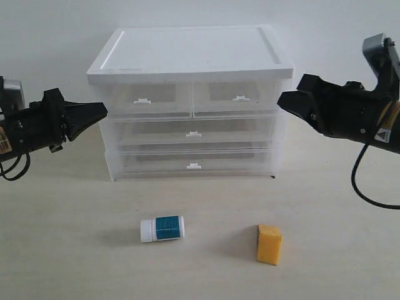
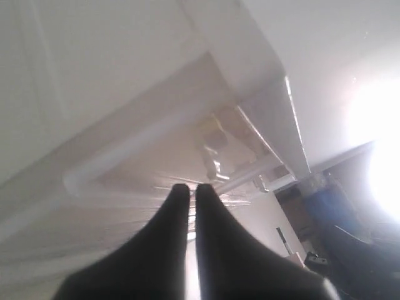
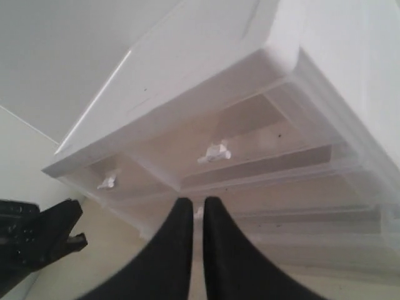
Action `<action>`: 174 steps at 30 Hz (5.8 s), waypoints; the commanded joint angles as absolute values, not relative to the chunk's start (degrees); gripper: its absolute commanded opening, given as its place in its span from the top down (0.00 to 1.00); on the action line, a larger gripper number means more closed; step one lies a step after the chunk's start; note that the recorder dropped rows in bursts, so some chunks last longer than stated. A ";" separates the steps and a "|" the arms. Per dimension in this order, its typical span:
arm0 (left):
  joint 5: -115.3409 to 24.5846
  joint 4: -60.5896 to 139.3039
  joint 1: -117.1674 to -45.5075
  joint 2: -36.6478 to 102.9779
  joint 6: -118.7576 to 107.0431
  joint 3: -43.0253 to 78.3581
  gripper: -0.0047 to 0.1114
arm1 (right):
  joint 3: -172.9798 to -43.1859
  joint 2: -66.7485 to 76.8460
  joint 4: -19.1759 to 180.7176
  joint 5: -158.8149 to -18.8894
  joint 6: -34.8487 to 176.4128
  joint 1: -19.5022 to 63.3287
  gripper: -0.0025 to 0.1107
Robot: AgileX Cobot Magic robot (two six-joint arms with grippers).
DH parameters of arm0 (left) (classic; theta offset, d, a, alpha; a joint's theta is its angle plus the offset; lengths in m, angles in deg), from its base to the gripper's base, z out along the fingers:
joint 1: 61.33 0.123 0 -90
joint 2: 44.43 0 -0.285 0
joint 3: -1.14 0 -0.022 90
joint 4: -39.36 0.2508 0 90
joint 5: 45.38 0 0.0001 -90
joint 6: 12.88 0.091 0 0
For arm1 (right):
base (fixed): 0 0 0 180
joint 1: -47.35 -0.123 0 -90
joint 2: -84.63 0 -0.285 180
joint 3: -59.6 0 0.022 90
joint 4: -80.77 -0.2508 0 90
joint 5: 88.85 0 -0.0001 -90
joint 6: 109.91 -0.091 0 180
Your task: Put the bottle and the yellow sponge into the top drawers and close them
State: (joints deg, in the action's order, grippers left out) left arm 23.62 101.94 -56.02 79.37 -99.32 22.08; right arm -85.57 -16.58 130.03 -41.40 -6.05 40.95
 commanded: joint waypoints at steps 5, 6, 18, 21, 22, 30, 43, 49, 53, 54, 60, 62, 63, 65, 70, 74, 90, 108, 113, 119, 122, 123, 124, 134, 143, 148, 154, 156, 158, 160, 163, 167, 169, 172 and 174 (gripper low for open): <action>24.58 101.41 -55.89 80.30 -100.72 19.82 0.93 | -91.42 -19.84 131.33 -46.04 -9.89 36.30 0.58; 24.58 101.48 -55.89 80.30 -100.72 19.55 0.93 | -92.09 -20.23 131.33 -47.83 -10.36 35.79 0.58; 24.41 103.93 -59.32 80.94 -101.81 17.02 0.93 | -99.37 -26.63 131.76 -49.43 -20.43 33.51 0.59; 24.41 104.46 -59.21 80.94 -101.81 17.02 0.93 | -100.83 -28.72 131.63 -49.29 -21.26 33.51 0.59; 24.41 104.58 -59.21 80.94 -101.81 17.02 0.93 | -101.39 -29.34 131.50 -49.29 -21.39 33.51 0.59; 22.73 104.71 -59.21 80.94 -101.81 17.02 0.93 | -103.97 -31.32 128.80 -48.41 -20.85 33.51 0.59; 20.55 104.71 -59.21 80.94 -101.69 17.02 0.93 | -103.97 -31.32 127.83 -49.65 -18.03 33.51 0.99; 20.55 101.88 -59.21 80.94 -100.53 17.02 0.93 | -103.84 -31.32 130.13 -49.75 -17.68 33.51 0.98; 18.05 100.07 -59.21 80.94 -100.02 17.02 0.93 | -103.84 -31.21 135.17 -49.17 -19.44 33.51 0.98; 17.11 99.83 -59.21 80.94 -99.53 17.02 0.93 | -103.84 -31.21 136.08 -48.40 -19.81 33.51 0.98; 14.53 96.99 -59.21 80.94 -97.20 17.02 0.93 | -101.76 -31.10 141.85 -44.42 -22.31 33.51 0.98; 14.53 96.53 -59.34 80.94 -97.21 17.02 0.93 | -99.73 -31.10 141.85 -44.05 -21.46 33.63 0.98; 14.53 95.88 -60.11 80.94 -96.32 17.02 0.93 | -98.25 -31.10 141.85 -42.98 -20.80 33.63 0.98; 13.95 94.68 -61.61 80.94 -95.08 17.02 0.93 | -96.76 -31.10 141.71 -40.10 -20.76 33.63 0.98; 10.91 92.68 -64.03 80.94 -92.36 16.80 0.93 | -92.83 -31.00 141.62 -34.95 -19.92 33.51 0.98; 10.94 92.90 -64.01 80.94 -92.36 16.42 0.93 | -90.75 -31.00 141.79 -33.20 -18.77 33.51 0.98; 10.94 91.41 -63.66 80.94 -91.28 16.30 0.93 | -86.51 -31.00 153.64 -18.89 -16.43 33.51 0.98; 11.12 92.49 -62.56 80.94 -91.63 16.30 0.93 | -86.95 -31.00 159.95 -45.49 -5.14 14.25 0.50; 11.12 92.49 -62.56 80.94 -91.63 16.30 0.93 | -94.54 -31.00 168.37 -60.56 -9.72 4.92 0.50; 11.12 92.49 -62.56 80.94 -91.63 16.30 0.93 | -99.88 -26.24 180.72 -64.35 -30.95 2.87 0.50; 11.12 92.50 -62.56 80.94 -91.74 16.30 0.93 | -99.16 -16.02 180.72 -58.07 -34.41 4.47 0.50; 11.12 92.62 -62.56 80.94 -91.75 16.30 0.93 | -99.27 -10.46 180.72 -57.63 -34.89 4.52 0.50; 11.12 92.73 -62.56 80.94 -91.75 16.30 0.93 | -99.26 -3.90 180.72 -62.23 -35.39 4.52 0.50; 11.12 93.48 -62.56 80.94 -92.98 16.30 0.93 | -93.72 7.62 172.38 -90.58 -41.95 6.70 0.61; 11.81 93.75 -62.56 80.94 -92.98 16.30 0.93 | -90.09 -2.91 167.35 -66.93 -49.89 24.02 0.59; 11.79 93.99 -62.56 80.94 -93.37 16.30 0.93 | -92.05 -10.99 157.47 -58.12 -47.39 26.83 0.57; 11.94 94.12 -62.56 80.94 -93.67 16.30 0.93 | -96.18 -17.56 148.95 -53.94 -42.92 26.83 0.57; 11.94 94.12 -62.56 80.94 -93.67 16.30 0.93 | -97.08 -17.86 147.39 -54.57 -41.40 26.83 0.57; 12.17 94.13 -62.56 80.94 -93.88 16.30 0.93 | -97.49 -17.96 147.39 -56.28 -41.32 26.83 0.57; 12.17 94.13 -62.56 80.94 -93.88 16.30 0.93 | -97.49 -17.96 147.51 -57.61 -41.32 26.83 0.57; 12.17 94.13 -62.56 80.94 -93.88 16.30 0.93 | -97.49 -18.75 149.09 -57.83 -42.63 26.83 0.57; 12.17 94.13 -62.56 80.94 -93.88 16.30 0.93 | -97.49 -19.86 149.87 -56.78 -42.88 26.83 0.57; 12.17 94.13 -62.56 80.94 -93.88 16.30 0.93 | -97.49 -19.98 149.60 -57.43 -42.88 26.83 0.57; 12.17 94.13 -62.56 80.94 -93.88 16.30 0.93 | -97.60 -19.98 147.15 -58.93 -40.68 26.83 0.57; 12.17 94.13 -62.56 80.94 -93.88 16.30 0.93 | -97.60 -19.98 145.48 -60.78 -38.37 26.83 0.57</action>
State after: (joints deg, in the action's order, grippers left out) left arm 13.53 98.63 -63.22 81.08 -93.63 17.23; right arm -97.30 -20.02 147.57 -58.51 -41.32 26.66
